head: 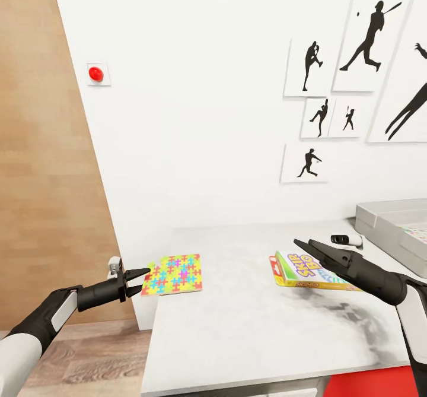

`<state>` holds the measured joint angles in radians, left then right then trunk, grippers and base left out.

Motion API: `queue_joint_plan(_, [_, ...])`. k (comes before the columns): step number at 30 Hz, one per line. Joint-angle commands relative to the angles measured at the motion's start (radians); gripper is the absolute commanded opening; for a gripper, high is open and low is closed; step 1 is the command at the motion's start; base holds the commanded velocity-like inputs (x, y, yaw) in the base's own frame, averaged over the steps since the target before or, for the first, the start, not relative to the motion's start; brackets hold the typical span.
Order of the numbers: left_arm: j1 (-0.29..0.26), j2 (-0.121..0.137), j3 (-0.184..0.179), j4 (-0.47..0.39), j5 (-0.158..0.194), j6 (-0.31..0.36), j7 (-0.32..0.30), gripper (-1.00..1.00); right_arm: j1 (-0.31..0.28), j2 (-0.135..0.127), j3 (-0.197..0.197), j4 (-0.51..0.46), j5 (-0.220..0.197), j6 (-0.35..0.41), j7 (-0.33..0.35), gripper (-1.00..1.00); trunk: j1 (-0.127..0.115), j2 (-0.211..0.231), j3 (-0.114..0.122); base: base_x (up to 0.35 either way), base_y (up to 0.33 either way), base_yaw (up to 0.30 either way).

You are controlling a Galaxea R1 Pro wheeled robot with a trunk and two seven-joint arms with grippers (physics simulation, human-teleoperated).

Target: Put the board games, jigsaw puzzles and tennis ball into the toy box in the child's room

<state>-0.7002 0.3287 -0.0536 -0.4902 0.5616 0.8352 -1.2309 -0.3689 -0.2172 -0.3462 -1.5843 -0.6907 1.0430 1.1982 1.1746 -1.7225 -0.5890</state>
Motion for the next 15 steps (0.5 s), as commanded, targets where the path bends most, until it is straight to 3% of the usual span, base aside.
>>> queue_joint_plan(1, [-0.001,0.001,-0.006,0.000,0.008,0.008,-0.001,1.00,-0.001,0.000,0.000,0.000,0.001,0.004,0.003,1.00,0.000,-0.001,-0.001,0.000,0.000,0.000])
queue_joint_plan(6, [-0.001,0.001,-0.006,0.000,0.008,0.008,-0.001,1.00,-0.001,0.000,0.000,0.000,0.001,0.004,0.003,1.00,0.000,-0.001,-0.001,0.000,0.000,0.000])
queue_joint_plan(7, [-0.001,0.001,-0.006,0.001,0.008,0.008,-0.001,-1.00,-0.001,0.000,0.000,0.000,0.001,0.004,0.003,1.00,0.000,-0.001,-0.001,0.000,0.000,0.000])
queue_joint_plan(15, [-0.001,0.001,-0.006,0.000,0.008,0.008,-0.001,-1.00,-0.001,0.000,0.000,0.000,0.002,0.004,0.003,1.00,0.000,-0.001,-0.001,0.000,0.000,0.000])
